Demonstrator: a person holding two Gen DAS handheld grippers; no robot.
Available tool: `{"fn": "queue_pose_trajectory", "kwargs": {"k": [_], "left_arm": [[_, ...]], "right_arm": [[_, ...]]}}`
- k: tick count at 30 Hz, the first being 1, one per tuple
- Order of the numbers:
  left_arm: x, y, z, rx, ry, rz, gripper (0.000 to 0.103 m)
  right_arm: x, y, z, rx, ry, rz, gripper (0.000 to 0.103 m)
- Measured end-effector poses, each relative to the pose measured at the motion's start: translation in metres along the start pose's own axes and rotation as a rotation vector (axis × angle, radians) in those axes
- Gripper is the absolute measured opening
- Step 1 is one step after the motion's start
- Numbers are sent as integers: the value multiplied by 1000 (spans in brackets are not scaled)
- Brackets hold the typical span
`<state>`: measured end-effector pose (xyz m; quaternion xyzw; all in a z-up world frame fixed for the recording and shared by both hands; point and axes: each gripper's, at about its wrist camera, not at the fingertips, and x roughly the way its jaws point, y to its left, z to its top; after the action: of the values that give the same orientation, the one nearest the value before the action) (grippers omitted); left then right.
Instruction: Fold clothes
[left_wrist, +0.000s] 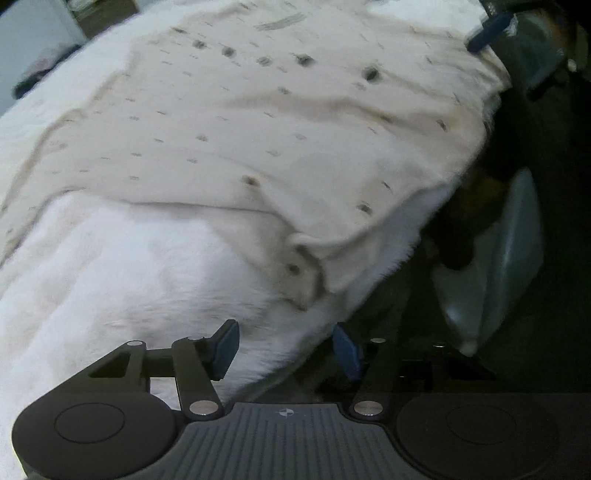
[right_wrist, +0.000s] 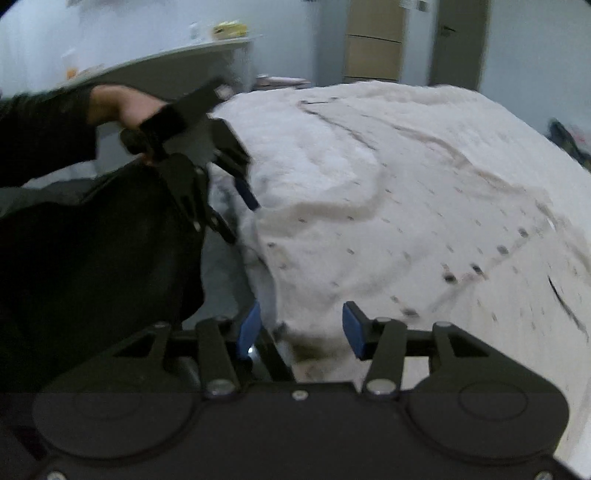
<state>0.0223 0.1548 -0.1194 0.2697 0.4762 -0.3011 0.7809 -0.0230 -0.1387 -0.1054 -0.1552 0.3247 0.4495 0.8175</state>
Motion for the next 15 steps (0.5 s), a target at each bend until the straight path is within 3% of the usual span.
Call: {"fn": "queue_pose_trajectory", "kwargs": {"k": [5, 6, 8, 13, 15], "left_arm": [[12, -8, 10, -2, -3, -1, 46], [18, -9, 13, -8, 3, 5, 37], [30, -9, 23, -19, 26, 23, 2], [24, -17, 27, 39, 39, 22, 2], [4, -22, 24, 64, 31, 40, 2]], "right_arm": [[-16, -24, -13, 151, -70, -36, 55], [-19, -26, -15, 170, -85, -43, 55], [-23, -30, -20, 202, -93, -50, 55], [-26, -23, -28, 188, -92, -55, 55], [-28, -24, -29, 192, -102, -51, 55]]}}
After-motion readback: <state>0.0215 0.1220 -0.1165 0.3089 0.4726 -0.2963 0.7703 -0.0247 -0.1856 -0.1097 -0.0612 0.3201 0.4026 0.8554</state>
